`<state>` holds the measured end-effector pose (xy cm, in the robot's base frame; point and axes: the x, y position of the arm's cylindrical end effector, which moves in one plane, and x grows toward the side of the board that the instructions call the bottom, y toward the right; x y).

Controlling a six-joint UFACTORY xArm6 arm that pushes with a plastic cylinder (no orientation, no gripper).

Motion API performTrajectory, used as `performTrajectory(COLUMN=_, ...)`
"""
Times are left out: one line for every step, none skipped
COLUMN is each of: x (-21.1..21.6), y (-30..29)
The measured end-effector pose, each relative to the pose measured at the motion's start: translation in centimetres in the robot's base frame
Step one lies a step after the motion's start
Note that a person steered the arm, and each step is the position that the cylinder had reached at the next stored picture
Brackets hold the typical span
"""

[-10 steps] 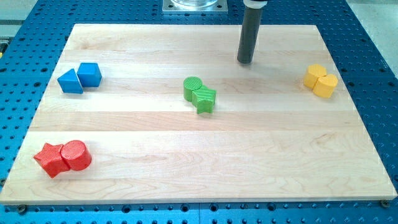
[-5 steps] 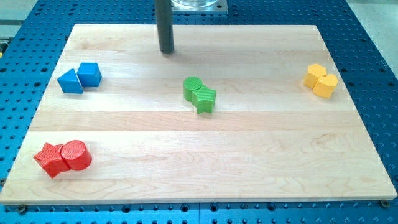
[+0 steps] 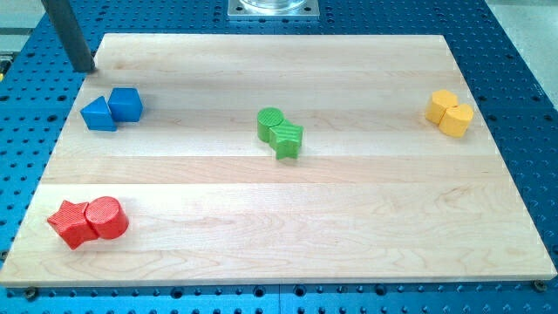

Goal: Place your arm at the center left of the board

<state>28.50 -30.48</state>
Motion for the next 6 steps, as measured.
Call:
performTrajectory(x=8.5, y=0.0)
performTrajectory(x=9.0, y=0.0)
performTrajectory(x=9.3, y=0.0)
performTrajectory(x=12.0, y=0.0)
performTrajectory(x=12.8, y=0.0)
performTrajectory(x=12.8, y=0.0)
